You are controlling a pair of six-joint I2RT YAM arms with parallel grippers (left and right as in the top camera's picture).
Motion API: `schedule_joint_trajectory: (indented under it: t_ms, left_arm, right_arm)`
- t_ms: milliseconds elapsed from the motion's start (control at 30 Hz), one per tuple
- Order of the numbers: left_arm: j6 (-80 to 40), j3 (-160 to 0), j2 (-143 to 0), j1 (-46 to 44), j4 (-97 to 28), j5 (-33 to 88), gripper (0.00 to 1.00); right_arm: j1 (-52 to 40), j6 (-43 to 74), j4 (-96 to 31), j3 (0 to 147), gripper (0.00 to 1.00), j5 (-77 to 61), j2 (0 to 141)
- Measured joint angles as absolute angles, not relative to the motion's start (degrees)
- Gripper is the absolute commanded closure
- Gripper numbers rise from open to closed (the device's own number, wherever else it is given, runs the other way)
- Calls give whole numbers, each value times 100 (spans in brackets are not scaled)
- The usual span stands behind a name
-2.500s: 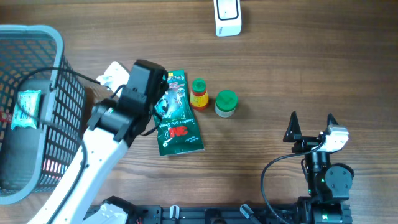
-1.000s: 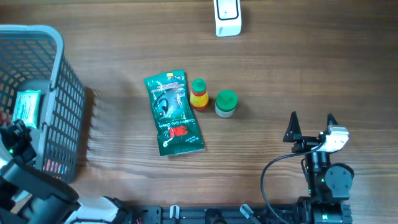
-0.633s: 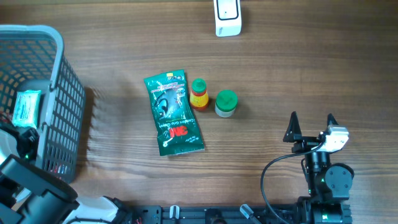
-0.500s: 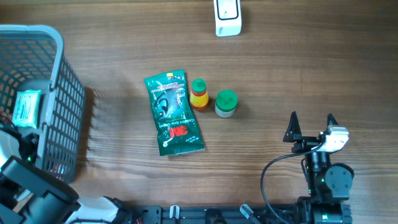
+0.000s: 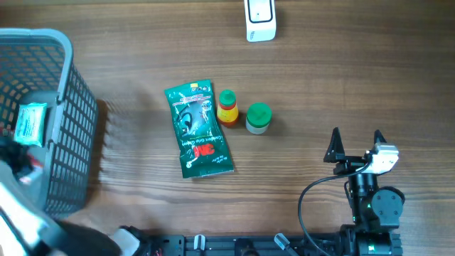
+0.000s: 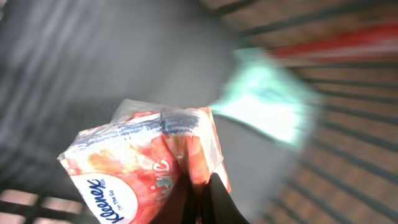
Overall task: Scan the item barcode
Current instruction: 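Grasp the Kleenex tissue pack in the basket with the left gripper, then place the Kleenex pack on the table beside the jar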
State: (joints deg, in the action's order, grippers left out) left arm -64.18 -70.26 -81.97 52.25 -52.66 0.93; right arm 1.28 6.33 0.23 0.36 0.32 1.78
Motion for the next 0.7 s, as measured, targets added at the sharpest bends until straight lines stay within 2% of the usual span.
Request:
schedule_joint_trajectory:
  t_ms: [200,367,433,533,700]
  left_arm:
    - [-6029,-7566,-6180,5096,-4947,480,96]
    - [-5795,-7566,-5271,4276,-4792,1135,96]
    - [-5760,-7566,-5162,4005,-4790,1280,96]
    - [-5754,-7568,-5118,3076,-4971,1564,96]
    - [-5946,-7572,-5931,1505,-5618,1914,96]
  right_arm:
    - [128,633,23,36,0,32,178]
    - [128,633,23,36,0,32,178]
    - [128,633,23,36,0,32,178]
    - [128,633,25,36,0,32,178]
    - [128,633,23,36,0,32,178]
